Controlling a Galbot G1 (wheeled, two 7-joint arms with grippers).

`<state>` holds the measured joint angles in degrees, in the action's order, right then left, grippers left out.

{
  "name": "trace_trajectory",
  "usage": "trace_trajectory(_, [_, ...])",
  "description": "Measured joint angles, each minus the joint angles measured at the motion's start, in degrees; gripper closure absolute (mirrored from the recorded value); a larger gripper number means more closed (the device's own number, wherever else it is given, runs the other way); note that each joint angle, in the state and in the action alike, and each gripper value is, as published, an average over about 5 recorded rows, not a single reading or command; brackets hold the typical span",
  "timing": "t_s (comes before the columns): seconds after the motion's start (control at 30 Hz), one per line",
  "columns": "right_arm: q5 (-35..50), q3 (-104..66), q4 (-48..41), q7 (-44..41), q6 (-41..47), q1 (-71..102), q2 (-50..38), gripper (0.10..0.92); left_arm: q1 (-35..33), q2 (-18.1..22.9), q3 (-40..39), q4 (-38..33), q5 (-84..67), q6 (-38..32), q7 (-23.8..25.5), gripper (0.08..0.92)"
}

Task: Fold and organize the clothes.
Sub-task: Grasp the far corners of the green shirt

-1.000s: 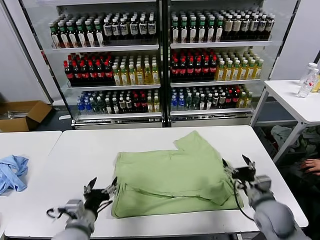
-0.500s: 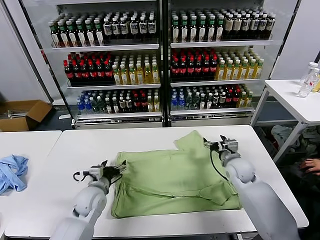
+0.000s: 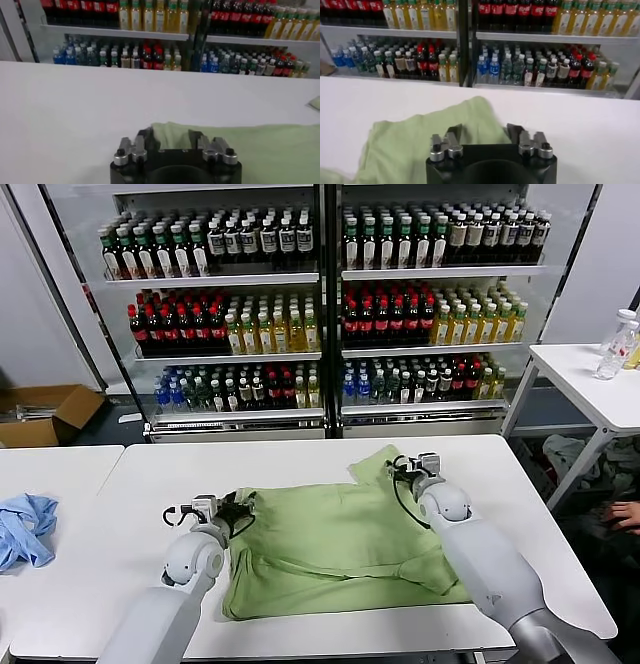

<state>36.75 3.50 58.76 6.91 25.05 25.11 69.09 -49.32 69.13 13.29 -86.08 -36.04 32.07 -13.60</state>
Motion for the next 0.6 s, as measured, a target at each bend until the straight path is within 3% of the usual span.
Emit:
trace_trajectory(0.37, [1.5,-0.2,3.2,0.4,-1.6,1.5,-1.8,0.881,-1.9,-1.2,1.3,-2.1,-3.6,-0.8,1.7,0.890])
trace_trajectory(0.6, [2.6,-3.0,12.2,1.9,-3.9,6.1,-4.6,0.919,-5.1,-2.6,3.6,-7.2,-5.7,-1.9,2.0,0.913])
